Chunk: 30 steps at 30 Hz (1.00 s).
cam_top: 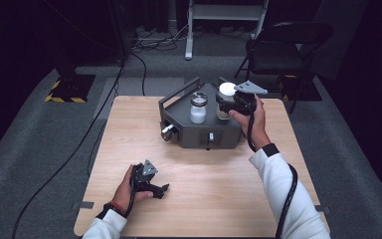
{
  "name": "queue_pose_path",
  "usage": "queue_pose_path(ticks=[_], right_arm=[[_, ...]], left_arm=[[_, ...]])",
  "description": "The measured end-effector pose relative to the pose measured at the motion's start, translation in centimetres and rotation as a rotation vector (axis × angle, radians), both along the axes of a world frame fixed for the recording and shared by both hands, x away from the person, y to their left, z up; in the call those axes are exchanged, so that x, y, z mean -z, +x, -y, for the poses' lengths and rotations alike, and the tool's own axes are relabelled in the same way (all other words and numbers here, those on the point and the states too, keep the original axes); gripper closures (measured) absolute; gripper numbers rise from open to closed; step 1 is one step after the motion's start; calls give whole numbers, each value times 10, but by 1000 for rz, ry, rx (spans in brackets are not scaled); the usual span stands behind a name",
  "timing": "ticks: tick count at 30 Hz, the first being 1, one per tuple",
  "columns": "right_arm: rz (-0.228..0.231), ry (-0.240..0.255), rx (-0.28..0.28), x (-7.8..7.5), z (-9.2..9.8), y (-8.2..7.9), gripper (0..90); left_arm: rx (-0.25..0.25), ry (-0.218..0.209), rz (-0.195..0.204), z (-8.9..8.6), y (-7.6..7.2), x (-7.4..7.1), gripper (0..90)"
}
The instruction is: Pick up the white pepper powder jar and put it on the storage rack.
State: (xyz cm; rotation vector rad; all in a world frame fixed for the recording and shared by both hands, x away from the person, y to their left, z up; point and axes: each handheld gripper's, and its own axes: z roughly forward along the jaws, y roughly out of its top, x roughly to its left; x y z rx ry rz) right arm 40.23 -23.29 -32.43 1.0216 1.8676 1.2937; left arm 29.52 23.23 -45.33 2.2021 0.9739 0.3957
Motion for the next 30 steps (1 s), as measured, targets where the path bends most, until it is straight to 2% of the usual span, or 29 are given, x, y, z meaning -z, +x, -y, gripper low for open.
queue_pose_path(ticks=[12,22,30], right_arm=[[-7,0,7,13,1,2,299],[-5,18,-6,16,5,3,298],[1,14,-4,17,4,3,295]], left_arm=[[0,0,0,0,0,0,4],[0,0,0,0,0,0,4],[0,0,0,0,0,0,4]])
